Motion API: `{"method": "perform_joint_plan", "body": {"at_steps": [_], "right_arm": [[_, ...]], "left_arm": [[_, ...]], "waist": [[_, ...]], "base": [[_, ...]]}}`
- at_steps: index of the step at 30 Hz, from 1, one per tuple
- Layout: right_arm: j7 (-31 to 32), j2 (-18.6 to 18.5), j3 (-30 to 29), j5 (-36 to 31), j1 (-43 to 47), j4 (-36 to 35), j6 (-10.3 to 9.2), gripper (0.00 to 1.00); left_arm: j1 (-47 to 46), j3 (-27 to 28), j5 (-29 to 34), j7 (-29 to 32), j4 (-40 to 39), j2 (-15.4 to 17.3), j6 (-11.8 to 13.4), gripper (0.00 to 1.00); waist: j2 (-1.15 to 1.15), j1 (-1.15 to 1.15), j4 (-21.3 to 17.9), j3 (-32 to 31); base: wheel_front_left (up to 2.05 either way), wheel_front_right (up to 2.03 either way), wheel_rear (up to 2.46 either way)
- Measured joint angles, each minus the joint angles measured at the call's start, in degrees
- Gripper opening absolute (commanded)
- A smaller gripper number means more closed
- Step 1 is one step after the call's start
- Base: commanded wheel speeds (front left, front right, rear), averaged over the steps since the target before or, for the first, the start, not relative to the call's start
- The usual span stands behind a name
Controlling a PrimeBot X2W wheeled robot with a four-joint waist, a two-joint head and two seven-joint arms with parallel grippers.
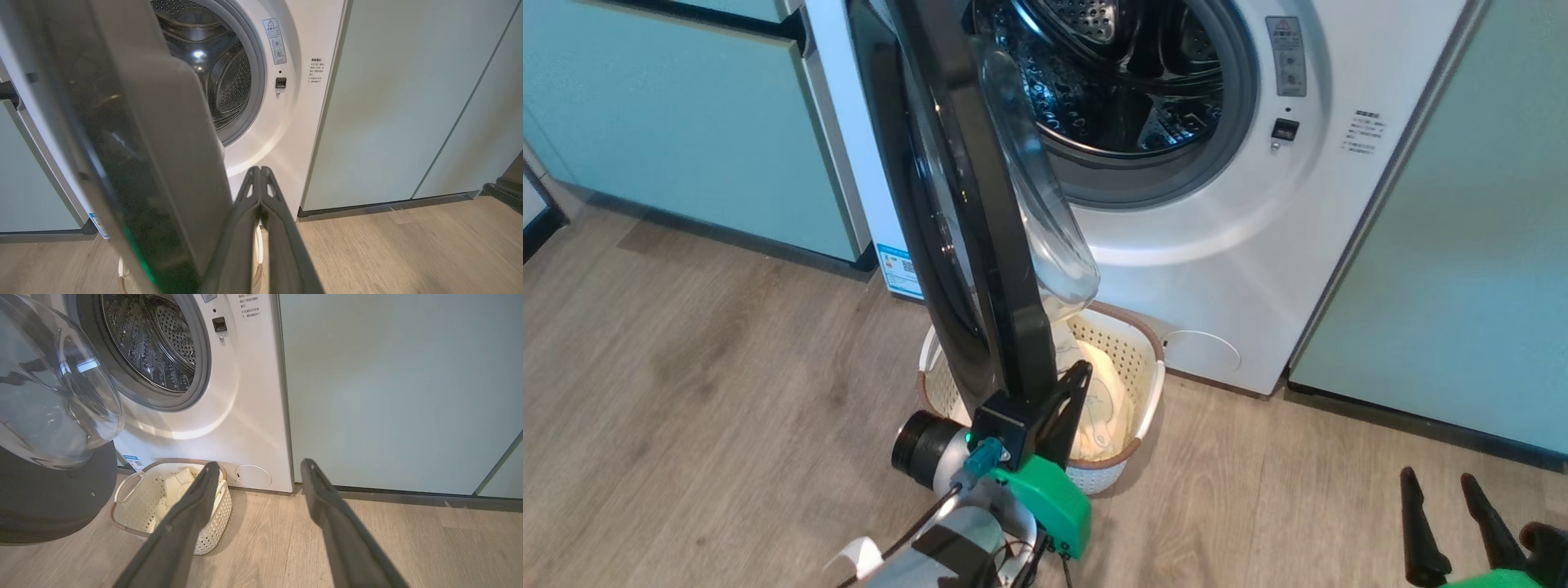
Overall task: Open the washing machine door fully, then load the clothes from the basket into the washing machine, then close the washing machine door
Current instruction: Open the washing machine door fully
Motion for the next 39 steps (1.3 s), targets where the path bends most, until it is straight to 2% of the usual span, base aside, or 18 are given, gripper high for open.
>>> {"method": "perform_joint_plan", "body": {"at_steps": [8, 27, 39], "right_arm": [[0.00, 0.24, 0.02, 0.05, 0.00, 0.15, 0.00, 1.00], [0.00, 0.68, -0.30, 0.05, 0.02, 0.19, 0.00, 1.00], [0.00, 0.96, -0.42, 0.05, 0.01, 0.22, 0.00, 1.00]], "left_arm": [[0.84, 0.24, 0.32, 0.00, -0.80, 0.49, -0.44, 0.00], [2.75, 1.47, 0.75, 0.62, -2.78, 4.11, -0.26, 0.00], [4.10, 2.05, -0.23, 2.07, -6.80, 7.25, 0.15, 0.00]], "waist": [[0.00, 0.00, 1.50, -0.22], [0.00, 0.00, 6.02, -0.82], [0.00, 0.00, 9.54, -0.32]], "base": [[0.00, 0.00, 0.00], [0.00, 0.00, 0.00], [0.00, 0.00, 0.00]]}}
